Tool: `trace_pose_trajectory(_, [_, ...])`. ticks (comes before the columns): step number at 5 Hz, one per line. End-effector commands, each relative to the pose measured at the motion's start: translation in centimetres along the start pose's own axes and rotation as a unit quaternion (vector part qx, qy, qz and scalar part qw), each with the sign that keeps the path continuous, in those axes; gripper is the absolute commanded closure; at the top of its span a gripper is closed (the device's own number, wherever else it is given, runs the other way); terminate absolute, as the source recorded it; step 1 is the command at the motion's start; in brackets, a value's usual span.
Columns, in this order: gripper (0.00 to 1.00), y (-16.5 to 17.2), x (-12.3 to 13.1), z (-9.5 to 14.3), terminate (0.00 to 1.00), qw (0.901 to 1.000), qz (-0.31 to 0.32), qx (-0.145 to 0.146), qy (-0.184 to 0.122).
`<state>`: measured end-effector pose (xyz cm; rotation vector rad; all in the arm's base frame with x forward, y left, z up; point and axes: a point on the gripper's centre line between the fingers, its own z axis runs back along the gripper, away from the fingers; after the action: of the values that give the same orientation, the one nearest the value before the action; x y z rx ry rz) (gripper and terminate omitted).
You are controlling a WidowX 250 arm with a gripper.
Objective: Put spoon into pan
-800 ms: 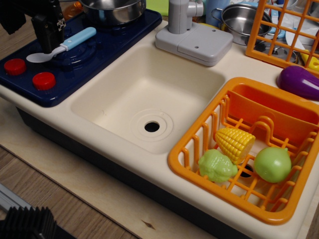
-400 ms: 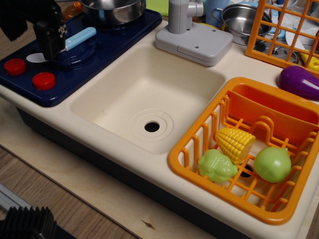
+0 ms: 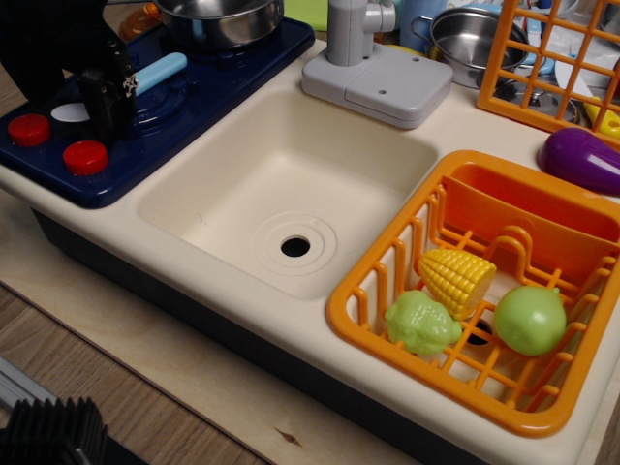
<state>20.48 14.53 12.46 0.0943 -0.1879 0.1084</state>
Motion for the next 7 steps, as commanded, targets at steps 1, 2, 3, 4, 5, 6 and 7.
trace_pose_trajectory(1, [1.00,0.8,-0.4,-0.8,0.00,1.0000,0.007,-0.001,-0.002])
trace_pose_trajectory(2, [1.00,0.7,-0.8,-0.6,0.00,1.0000,0.009,-0.001,0.000])
trace_pose_trajectory(3, [1.00,0.5,-1.5,0.2,0.00,0.9997,0.017,-0.010,0.011])
trace_pose_trajectory(4, [1.00,0.4,-1.6,2.2,0.00,0.9998,0.012,0.011,0.011])
trace_pose_trajectory(5, [1.00,0.3,-1.1,3.7,0.00,0.9992,0.003,0.040,-0.001])
trace_pose_trajectory(6, [1.00,1.0,0.6,5.1,0.00,0.9968,-0.025,0.075,-0.013])
trace_pose_trajectory(7, [1.00,1.8,3.2,6.2,0.00,0.9947,-0.052,0.087,-0.018])
